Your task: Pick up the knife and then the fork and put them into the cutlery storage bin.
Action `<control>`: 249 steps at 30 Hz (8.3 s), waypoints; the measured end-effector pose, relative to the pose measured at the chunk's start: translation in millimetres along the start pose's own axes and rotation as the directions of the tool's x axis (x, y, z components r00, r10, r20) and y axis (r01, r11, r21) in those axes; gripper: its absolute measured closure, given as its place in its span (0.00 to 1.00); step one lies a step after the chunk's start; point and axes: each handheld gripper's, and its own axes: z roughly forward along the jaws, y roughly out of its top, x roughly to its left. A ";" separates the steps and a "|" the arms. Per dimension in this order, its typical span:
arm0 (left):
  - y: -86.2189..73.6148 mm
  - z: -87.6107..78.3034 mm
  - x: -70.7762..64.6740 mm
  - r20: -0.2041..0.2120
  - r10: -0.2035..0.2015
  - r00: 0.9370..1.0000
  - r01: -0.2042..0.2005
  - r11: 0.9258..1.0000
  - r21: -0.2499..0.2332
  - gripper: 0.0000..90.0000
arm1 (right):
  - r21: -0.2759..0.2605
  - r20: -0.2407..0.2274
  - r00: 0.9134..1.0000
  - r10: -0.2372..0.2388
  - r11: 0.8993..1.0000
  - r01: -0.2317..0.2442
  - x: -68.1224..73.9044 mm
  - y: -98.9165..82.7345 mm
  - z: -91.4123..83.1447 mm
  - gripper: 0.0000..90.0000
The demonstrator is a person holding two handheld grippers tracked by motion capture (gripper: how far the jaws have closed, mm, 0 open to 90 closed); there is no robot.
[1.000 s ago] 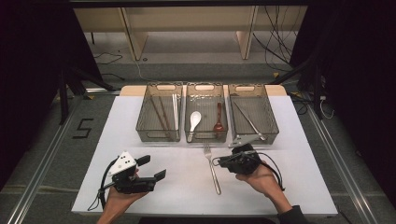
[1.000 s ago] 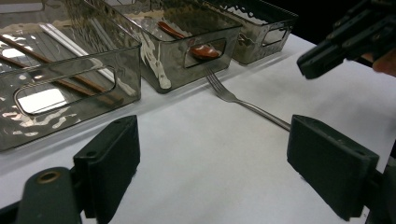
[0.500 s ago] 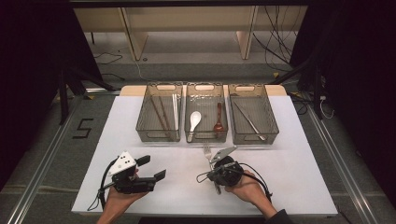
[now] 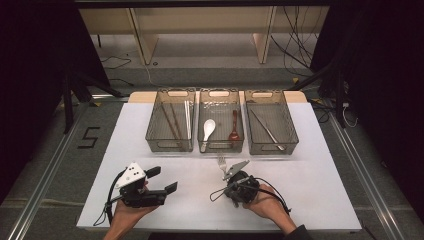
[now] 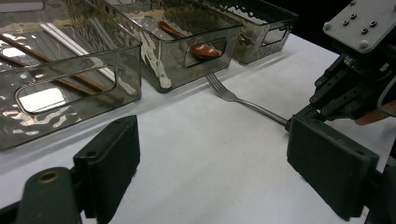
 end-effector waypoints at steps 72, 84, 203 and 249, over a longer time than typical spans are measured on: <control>0.2 0.6 0.4 -0.003 -0.001 1.000 0.001 1.000 0.006 0.19 | 0.219 0.133 0.983 0.126 0.964 -0.153 -50.2 27.2 -2.6 0.66; 0.1 0.6 -0.4 -0.002 -0.002 1.000 0.002 1.000 0.005 0.19 | 0.243 0.123 0.987 0.107 0.961 -0.135 -49.0 29.9 -0.1 0.81; 0.5 -1.8 1.4 -0.003 -0.011 1.000 0.011 1.000 -0.013 0.19 | -0.043 0.356 0.862 0.360 0.928 -0.370 -211.9 42.9 -92.6 0.93; 0.5 -1.4 1.1 -0.004 -0.013 1.000 0.013 1.000 -0.011 0.19 | -0.126 0.288 0.879 0.380 0.925 -0.359 -191.1 30.3 -96.5 0.64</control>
